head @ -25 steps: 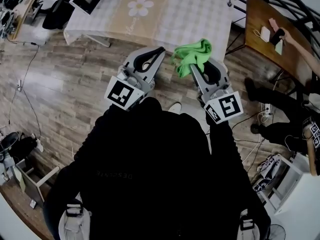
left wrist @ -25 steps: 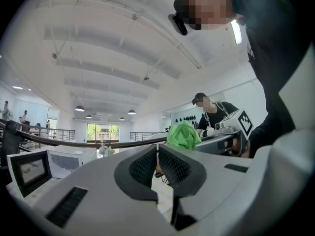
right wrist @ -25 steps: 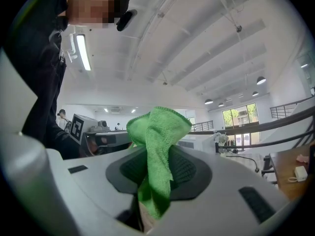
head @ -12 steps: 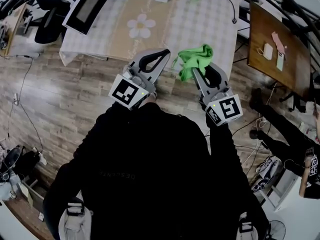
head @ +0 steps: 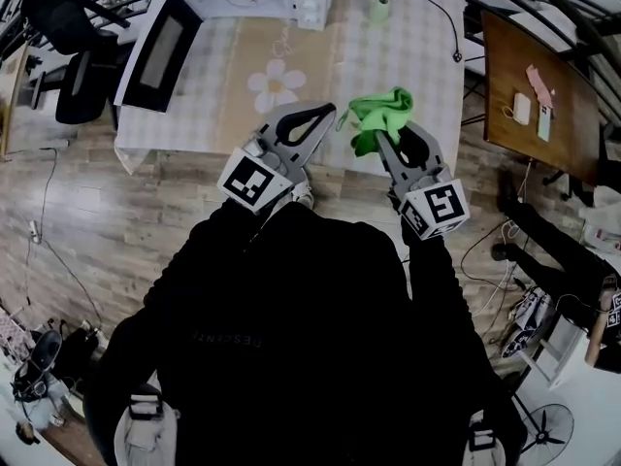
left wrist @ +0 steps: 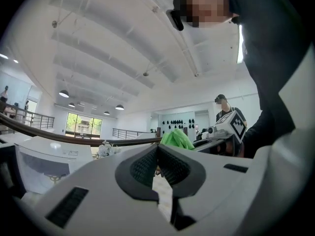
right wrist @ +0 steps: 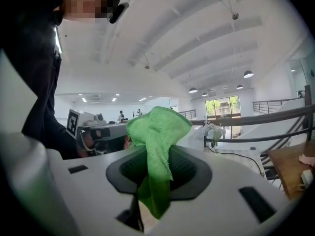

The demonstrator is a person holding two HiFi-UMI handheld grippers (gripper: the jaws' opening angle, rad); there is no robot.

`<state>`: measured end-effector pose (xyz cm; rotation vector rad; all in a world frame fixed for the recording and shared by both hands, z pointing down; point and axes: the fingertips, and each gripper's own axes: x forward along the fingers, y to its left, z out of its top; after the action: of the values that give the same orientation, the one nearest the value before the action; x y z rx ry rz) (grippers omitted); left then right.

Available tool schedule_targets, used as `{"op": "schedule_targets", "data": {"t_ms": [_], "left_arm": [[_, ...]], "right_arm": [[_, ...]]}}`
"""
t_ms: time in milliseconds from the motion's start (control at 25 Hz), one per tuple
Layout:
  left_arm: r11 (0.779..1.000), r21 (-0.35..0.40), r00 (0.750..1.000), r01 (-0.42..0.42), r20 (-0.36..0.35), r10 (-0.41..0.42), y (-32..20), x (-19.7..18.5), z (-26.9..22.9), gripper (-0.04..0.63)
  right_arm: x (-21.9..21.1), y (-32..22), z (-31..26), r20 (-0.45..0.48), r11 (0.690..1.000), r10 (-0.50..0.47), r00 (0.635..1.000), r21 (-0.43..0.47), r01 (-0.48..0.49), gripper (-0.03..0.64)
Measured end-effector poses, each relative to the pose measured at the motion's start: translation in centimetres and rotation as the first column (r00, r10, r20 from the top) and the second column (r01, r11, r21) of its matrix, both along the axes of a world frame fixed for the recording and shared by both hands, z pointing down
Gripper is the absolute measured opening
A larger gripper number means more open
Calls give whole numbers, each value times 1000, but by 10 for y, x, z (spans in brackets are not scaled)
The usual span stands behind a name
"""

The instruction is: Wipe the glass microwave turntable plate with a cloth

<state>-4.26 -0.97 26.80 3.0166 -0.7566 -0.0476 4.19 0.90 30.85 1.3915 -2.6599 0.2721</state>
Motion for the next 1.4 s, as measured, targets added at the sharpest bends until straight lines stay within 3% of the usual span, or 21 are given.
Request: {"op": "schedule_targets", "data": {"t_ms": [320,600,760,920,1040,1400], "left_arm": [[996,-75,999,-40,10,41,-43,-12,26,20],[993,-117,1000,10,-1,-11,-69,-15,45,21],[990,-131,999,48,31,-44,-82,-13,57,21],[993,-93,996,76,52,-72,-97,-11,68,21],[985,-127,992,113,64,-106,-109,-11,78,21],[975,-118,979,190,100,-179,-146,-5,114,21]], "right_arm": [[-10,-38,27,-46,996,61,997,-64,-63,121],[-4,-68,59,-72,991,48,996,-118,-57,121],[5,-91,80,-107,987,30,994,-154,-46,121],[10,-117,104,-147,983,-17,989,-185,-11,121],[11,-137,124,-201,980,-58,978,-199,17,121],[-10,-180,189,-356,958,-227,906,-249,142,123]]}}
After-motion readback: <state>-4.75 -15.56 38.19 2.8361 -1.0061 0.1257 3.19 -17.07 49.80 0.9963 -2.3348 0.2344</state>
